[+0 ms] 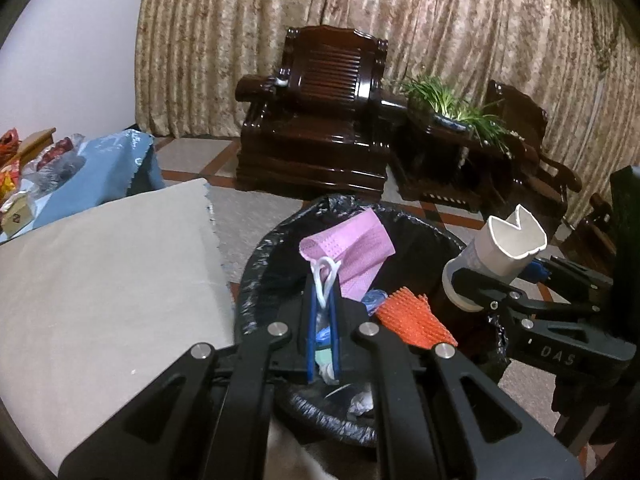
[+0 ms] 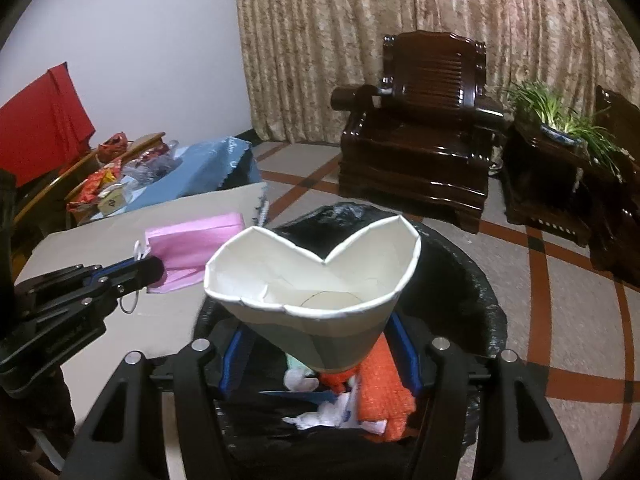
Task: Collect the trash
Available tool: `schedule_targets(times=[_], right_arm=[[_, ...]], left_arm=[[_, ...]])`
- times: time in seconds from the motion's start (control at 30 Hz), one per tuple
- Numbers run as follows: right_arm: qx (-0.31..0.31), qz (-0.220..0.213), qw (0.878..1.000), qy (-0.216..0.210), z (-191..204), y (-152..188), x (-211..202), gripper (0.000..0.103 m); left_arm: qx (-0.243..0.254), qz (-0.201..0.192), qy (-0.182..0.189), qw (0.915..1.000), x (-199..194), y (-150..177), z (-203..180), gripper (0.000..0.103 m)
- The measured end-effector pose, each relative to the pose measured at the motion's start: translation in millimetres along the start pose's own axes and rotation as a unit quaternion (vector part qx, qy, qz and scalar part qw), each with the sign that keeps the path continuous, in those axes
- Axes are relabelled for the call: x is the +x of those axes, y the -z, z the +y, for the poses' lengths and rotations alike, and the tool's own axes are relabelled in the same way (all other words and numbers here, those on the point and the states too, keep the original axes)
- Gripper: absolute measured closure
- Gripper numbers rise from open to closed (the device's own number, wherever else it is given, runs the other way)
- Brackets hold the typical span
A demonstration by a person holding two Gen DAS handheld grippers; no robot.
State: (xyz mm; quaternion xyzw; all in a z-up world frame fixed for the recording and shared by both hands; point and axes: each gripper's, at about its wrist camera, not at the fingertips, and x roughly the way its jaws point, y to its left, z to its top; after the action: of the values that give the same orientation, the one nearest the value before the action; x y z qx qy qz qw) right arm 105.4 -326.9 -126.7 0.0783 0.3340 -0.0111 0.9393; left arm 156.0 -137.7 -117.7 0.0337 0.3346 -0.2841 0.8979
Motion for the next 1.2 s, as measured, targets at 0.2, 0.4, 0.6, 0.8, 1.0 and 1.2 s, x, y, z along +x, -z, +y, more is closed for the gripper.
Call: schedule_targets(times=[0.2,0.4,0.6,0.8,1.0,1.2], right_arm=[[0.005,0.008,1.000,0.008,-13,1,14,0.043],[0.015,0.019,1.000,0.014,-24,0,29,0.037],[0.022,0.038,0.999,0.030,-33,4,37,0.014],[0.028,0.035,0.999,0.028,-33,7,26,0.006],[0.040,0.016,0.999,0.010,-27,0,8,0.006],[0.029,-0.003,1.000,0.000,-10,-5,-14,0.006]], left_arm=[[-0.004,0.012,0.001,0.9999,24,-4,-4,0.098],[-0.016,0.019,0.009,0.9996,38,-7,-3,0.088],[-0.031,0.030,0.018,0.9989,41,-5,2,0.046],[-0.046,0.023,0.011,0.9986,24,-3,15,0.030],[-0.052,0.004,-0.008,0.9986,-5,-7,28,0.017],[-0.051,-0.006,-0.028,0.9983,-30,-7,33,0.013]])
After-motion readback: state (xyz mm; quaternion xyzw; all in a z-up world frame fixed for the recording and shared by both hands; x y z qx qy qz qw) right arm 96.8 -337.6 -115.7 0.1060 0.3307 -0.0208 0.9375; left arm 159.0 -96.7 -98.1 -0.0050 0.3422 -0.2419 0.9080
